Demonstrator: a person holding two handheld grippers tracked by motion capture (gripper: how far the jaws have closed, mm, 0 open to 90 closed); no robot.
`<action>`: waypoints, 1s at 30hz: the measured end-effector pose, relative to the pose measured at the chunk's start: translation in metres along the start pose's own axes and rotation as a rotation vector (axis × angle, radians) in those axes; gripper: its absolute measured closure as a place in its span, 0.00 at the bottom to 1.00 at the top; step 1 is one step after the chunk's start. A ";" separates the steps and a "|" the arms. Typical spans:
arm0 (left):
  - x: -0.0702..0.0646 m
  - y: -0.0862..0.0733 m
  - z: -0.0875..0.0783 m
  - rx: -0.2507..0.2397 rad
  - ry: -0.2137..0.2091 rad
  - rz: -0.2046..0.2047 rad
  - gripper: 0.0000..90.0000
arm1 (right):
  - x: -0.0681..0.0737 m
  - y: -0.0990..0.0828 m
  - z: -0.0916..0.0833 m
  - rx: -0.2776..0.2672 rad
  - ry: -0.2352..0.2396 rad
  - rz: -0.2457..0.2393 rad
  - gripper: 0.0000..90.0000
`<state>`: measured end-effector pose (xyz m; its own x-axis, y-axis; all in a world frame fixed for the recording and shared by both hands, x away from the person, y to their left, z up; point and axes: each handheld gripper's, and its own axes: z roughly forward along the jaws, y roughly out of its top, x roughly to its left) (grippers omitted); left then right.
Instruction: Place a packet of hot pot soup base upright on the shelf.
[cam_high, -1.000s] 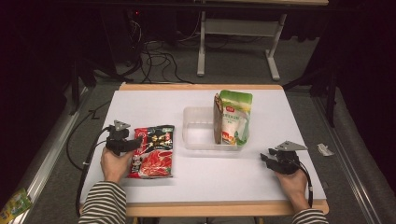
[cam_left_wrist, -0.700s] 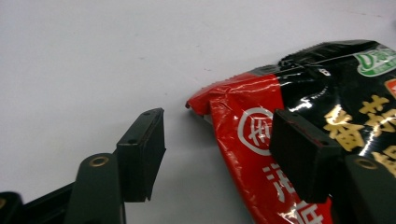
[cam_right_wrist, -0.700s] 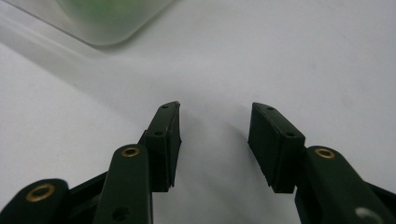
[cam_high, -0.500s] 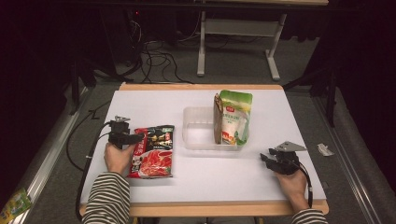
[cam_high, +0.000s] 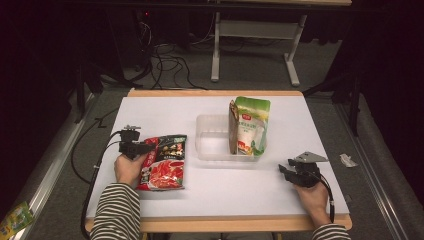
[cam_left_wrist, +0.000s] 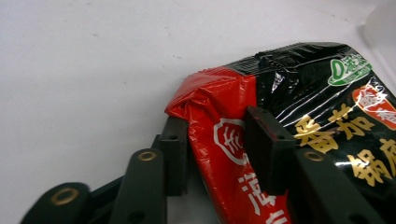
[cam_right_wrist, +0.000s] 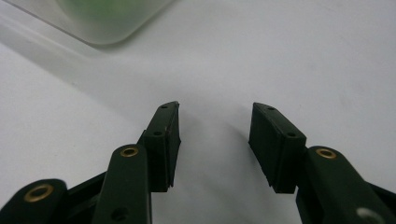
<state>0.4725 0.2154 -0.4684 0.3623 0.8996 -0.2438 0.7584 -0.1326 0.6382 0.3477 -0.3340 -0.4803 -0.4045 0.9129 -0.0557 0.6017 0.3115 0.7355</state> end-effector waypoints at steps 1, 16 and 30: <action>0.000 0.000 0.000 -0.001 -0.001 -0.002 0.73 | 0.000 0.000 0.000 0.000 0.000 -0.002 0.60; -0.005 0.004 -0.027 -0.038 -0.024 -0.020 0.94 | 0.002 0.000 0.000 -0.009 -0.020 -0.014 0.59; -0.032 0.009 -0.089 -0.136 -0.079 0.087 0.97 | 0.003 -0.001 -0.001 -0.012 -0.021 -0.023 0.57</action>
<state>0.4200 0.2221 -0.3899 0.4685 0.8512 -0.2366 0.6442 -0.1459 0.7508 0.3454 -0.3319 -0.4806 -0.4035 0.9109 -0.0864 0.5842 0.3291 0.7419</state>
